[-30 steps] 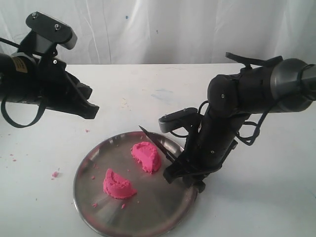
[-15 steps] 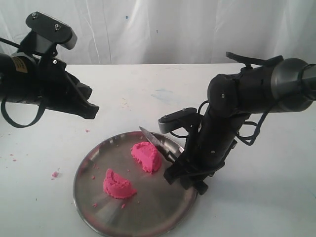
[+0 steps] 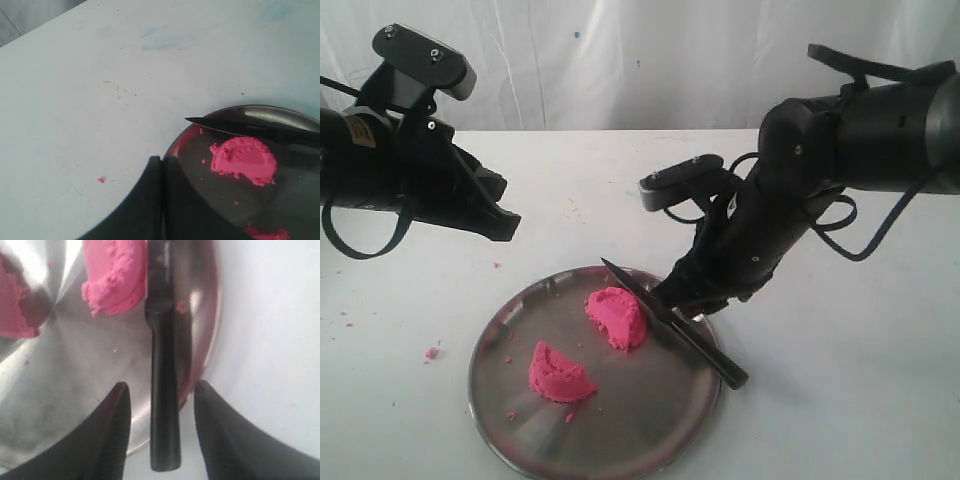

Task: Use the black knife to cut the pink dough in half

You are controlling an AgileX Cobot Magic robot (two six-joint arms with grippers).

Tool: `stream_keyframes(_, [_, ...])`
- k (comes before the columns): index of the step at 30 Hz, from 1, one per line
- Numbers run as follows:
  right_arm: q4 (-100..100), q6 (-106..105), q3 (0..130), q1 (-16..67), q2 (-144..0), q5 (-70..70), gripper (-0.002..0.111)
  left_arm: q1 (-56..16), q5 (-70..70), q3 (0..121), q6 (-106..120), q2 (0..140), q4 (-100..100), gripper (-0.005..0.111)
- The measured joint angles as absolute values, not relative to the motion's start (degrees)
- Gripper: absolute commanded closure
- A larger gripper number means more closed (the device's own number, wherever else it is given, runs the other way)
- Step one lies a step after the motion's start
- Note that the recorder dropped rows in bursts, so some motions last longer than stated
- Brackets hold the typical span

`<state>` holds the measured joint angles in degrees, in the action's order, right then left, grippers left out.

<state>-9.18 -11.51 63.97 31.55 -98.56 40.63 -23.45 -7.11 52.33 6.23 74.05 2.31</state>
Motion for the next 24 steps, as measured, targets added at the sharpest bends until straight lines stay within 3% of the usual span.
stream_keyframes(3, [-3.4,-5.6,64.0,30.3,-97.4,36.8,0.071,-23.5,-7.1,52.3,6.2,74.0,2.3,0.107])
stream_keyframes(8, [2.0,0.0,64.1,24.9,-97.1,33.7,0.085,-23.5,-7.1,52.3,6.2,74.0,2.3,0.107])
stream_keyframes(18, [1.6,2.9,64.1,5.0,-98.9,29.6,0.108,-23.5,-7.1,52.3,6.2,74.0,2.3,0.107])
stream_keyframes(24, [-0.9,2.7,63.8,-0.6,-98.4,29.2,0.108,-23.5,-7.1,52.3,6.2,74.0,2.3,0.107])
